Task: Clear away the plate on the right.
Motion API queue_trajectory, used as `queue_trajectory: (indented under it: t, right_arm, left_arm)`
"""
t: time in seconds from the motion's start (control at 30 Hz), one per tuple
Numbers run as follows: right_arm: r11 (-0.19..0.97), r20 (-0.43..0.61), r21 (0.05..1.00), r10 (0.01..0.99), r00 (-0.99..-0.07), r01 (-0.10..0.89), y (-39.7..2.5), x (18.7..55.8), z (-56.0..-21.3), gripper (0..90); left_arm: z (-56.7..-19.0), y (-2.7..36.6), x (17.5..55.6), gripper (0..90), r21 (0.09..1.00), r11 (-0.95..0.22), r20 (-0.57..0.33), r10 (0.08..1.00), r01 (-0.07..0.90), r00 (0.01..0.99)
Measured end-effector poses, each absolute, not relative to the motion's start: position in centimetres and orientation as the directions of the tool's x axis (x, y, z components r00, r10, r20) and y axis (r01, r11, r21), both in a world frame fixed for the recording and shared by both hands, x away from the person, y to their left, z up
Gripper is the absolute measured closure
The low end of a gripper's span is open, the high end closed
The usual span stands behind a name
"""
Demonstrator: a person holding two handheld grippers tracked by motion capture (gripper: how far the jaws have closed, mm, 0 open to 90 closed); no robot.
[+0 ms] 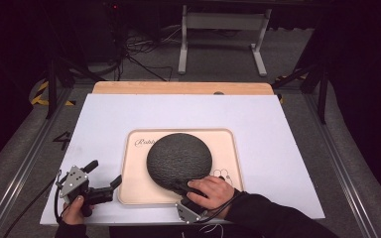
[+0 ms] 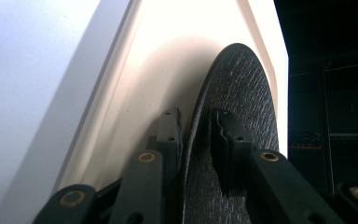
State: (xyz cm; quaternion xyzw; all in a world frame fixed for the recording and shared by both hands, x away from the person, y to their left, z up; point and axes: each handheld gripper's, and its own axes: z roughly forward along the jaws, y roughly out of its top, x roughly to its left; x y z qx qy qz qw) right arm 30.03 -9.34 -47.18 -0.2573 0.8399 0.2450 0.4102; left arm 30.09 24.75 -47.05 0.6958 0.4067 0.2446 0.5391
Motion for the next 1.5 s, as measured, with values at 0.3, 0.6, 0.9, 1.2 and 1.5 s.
queue_trajectory:
  t: [0.3,0.6,0.9,1.2,1.5]
  right_arm:
    - [0.749,-0.74,0.327,-0.176,-0.65,-0.576,-9.3,30.1,-46.4,66.8]
    - [0.721,-0.709,0.401,-0.147,-0.69,-0.565,-9.0,29.7,-45.2,63.5]
    - [0.669,-0.578,0.601,-0.013,-0.816,-0.436,-9.5,30.8,-43.4,49.6]
    - [0.561,-0.41,0.772,0.084,-0.908,-0.297,-10.1,32.0,-42.2,33.8]
    - [0.481,-0.303,0.855,0.161,-0.939,-0.193,-11.1,32.7,-41.2,28.5]
  left_arm:
    - [-47.1,24.7,30.1,0.5,0.949,-0.088,-0.099,0.83,0.303,0.55]
    - [-47.1,24.7,30.1,0.5,0.949,-0.088,-0.098,0.83,0.303,0.549]
    - [-47.0,24.7,30.1,0.5,0.948,-0.092,-0.097,0.829,0.304,0.551]
    - [-47.0,24.7,30.1,0.5,0.949,-0.091,-0.096,0.829,0.303,0.551]
    - [-47.0,24.8,30.1,0.5,0.949,-0.091,-0.097,0.829,0.303,0.551]
